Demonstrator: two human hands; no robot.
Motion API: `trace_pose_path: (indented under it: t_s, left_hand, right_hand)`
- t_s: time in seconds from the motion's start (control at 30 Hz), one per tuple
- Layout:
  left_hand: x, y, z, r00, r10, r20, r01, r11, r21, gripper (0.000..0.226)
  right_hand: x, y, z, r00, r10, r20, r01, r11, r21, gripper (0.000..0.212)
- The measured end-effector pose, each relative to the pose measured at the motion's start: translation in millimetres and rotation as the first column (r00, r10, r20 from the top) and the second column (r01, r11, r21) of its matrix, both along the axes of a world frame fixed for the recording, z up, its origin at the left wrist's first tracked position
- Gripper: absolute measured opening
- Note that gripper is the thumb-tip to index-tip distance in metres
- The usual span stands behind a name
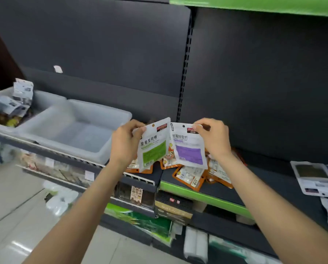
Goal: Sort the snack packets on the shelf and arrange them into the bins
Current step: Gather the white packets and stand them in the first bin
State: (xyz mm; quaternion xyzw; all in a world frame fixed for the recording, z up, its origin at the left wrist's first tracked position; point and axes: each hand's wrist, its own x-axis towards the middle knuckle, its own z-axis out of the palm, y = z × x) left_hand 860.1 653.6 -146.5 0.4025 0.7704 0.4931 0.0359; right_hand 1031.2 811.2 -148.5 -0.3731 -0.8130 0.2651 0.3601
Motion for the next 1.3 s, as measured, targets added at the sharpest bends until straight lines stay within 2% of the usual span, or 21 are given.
trace_pose_path:
  t_s: [0.2,0.57,0.93,1.17,1.3]
  left_hand:
    - [-80,-37,18,0.994,0.113,0.003,-0.113,0.992,0.047,0.015]
    - [-226,-76,27,0.960,0.277,-0.027,-0.276,0.960,0.044,0.013]
    - [-350,-118,26,0.906,0.421,0.033,-0.422,0.898,0.126,0.013]
    - [-448,-167,22,0.899,0.429,0.088,-0.438,0.882,0.175,0.016]
    - [-509,-202,22,0.918,0.386,0.087,-0.395,0.908,0.138,0.017]
  right_hand:
    - [-99,-37,21,0.998,0.044,-0.055,-0.043,0.999,0.015,0.010]
    - [-269,-64,22,0.978,0.172,-0.121,-0.173,0.985,0.002,0.011]
    - [-409,-91,22,0.949,0.302,-0.087,-0.308,0.950,-0.052,0.011]
    - [-510,-141,24,0.951,0.295,-0.088,-0.297,0.955,-0.007,0.011]
    - [-565,-176,24,0.964,0.241,-0.111,-0.243,0.970,-0.004,0.011]
